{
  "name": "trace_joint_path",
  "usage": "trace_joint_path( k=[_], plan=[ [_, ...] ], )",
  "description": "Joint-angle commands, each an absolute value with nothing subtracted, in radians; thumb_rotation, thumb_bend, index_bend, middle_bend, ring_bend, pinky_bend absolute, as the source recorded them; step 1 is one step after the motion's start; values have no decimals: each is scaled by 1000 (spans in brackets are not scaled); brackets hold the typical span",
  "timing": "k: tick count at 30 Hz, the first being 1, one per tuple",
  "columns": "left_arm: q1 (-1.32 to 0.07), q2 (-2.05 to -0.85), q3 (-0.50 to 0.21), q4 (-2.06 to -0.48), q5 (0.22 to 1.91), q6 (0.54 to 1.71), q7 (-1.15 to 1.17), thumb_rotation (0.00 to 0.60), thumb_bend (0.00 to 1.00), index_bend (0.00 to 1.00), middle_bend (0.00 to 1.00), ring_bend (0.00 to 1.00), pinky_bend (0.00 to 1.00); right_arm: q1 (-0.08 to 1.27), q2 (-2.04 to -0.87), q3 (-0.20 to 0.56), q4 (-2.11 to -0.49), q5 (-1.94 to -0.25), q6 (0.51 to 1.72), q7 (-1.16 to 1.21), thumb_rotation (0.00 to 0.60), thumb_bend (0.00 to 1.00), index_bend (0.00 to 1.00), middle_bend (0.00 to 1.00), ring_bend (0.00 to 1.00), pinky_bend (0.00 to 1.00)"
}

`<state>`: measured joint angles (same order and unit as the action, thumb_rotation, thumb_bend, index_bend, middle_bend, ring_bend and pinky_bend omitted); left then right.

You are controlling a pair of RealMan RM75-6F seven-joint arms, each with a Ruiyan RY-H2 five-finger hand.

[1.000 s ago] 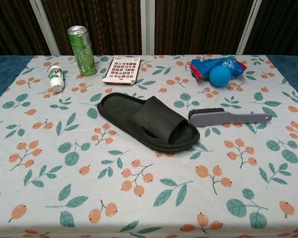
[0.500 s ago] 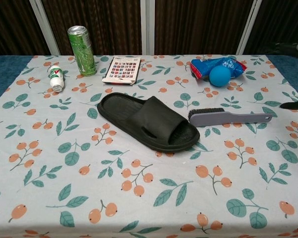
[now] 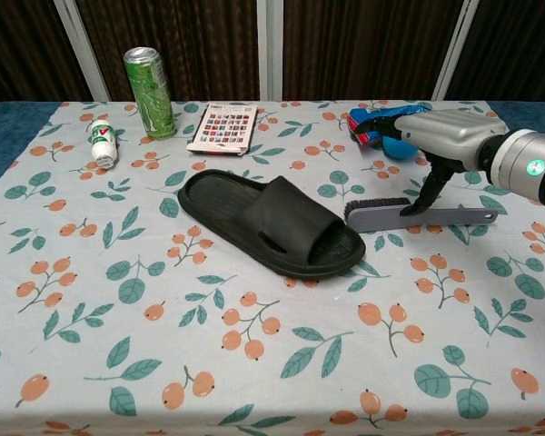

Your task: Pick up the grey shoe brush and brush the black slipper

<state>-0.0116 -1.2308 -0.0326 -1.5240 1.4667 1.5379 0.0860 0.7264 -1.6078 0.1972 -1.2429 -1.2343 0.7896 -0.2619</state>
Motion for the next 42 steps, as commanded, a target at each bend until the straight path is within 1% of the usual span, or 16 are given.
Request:
trace_joint_path(
  k=[1, 11, 18, 23, 25, 29, 30, 32, 33, 34, 37, 40, 42],
  plan=[
    [-11, -1233, -31, -1519, 1465, 1535, 82, 600, 155, 163, 145, 63, 133, 746, -1635, 190, -1209, -1221, 774, -281, 600, 0, 0, 27, 0, 12],
    [-9, -1234, -34, -1506, 1465, 1538, 72, 600, 155, 163, 145, 64, 133, 800, -1683, 221, -1120, -1179, 764, -292, 600, 0, 0, 27, 0, 11],
    [-8, -1234, -35, -1502, 1459, 1533, 68, 600, 155, 163, 145, 64, 133, 850, -1725, 244, -1030, -1138, 726, -294, 600, 0, 0, 27, 0, 12],
    [-7, -1232, -37, -1504, 1457, 1534, 70, 600, 156, 162, 145, 63, 133, 860, -1722, 242, -1028, -1137, 725, -288, 600, 0, 0, 34, 0, 12],
    [-7, -1231, -38, -1505, 1458, 1536, 70, 600, 156, 162, 145, 63, 133, 848, -1693, 238, -1075, -1152, 750, -279, 600, 0, 0, 39, 0, 12],
    [-5, -1230, -37, -1502, 1463, 1541, 67, 600, 156, 163, 145, 64, 133, 791, -1558, 222, -1249, -1196, 830, -263, 600, 0, 0, 66, 0, 11],
    [-5, -1230, -37, -1501, 1465, 1543, 66, 600, 156, 163, 145, 64, 133, 776, -1521, 215, -1287, -1200, 843, -269, 600, 0, 0, 86, 0, 22],
    [-5, -1231, -37, -1500, 1468, 1545, 63, 600, 155, 163, 145, 64, 133, 745, -1440, 197, -1362, -1200, 865, -293, 600, 0, 3, 146, 40, 94],
    [-5, -1232, -36, -1499, 1470, 1545, 63, 600, 155, 163, 145, 63, 133, 734, -1412, 188, -1386, -1194, 867, -305, 600, 0, 19, 186, 82, 147],
    [-6, -1233, -36, -1499, 1473, 1545, 63, 600, 155, 163, 145, 63, 133, 724, -1381, 178, -1408, -1182, 865, -320, 600, 0, 59, 233, 131, 193],
    [-10, -1235, -34, -1502, 1481, 1543, 67, 600, 156, 162, 145, 63, 133, 717, -1347, 159, -1418, -1128, 829, -349, 600, 0, 231, 332, 204, 272],
    [-13, -1234, -34, -1509, 1488, 1544, 73, 600, 156, 162, 145, 64, 133, 728, -1359, 147, -1391, -1075, 789, -371, 600, 0, 277, 354, 207, 279],
    [-13, -1231, -35, -1513, 1490, 1546, 75, 600, 155, 162, 145, 63, 133, 741, -1386, 142, -1357, -1055, 766, -376, 600, 0, 285, 356, 207, 280]
  ],
)
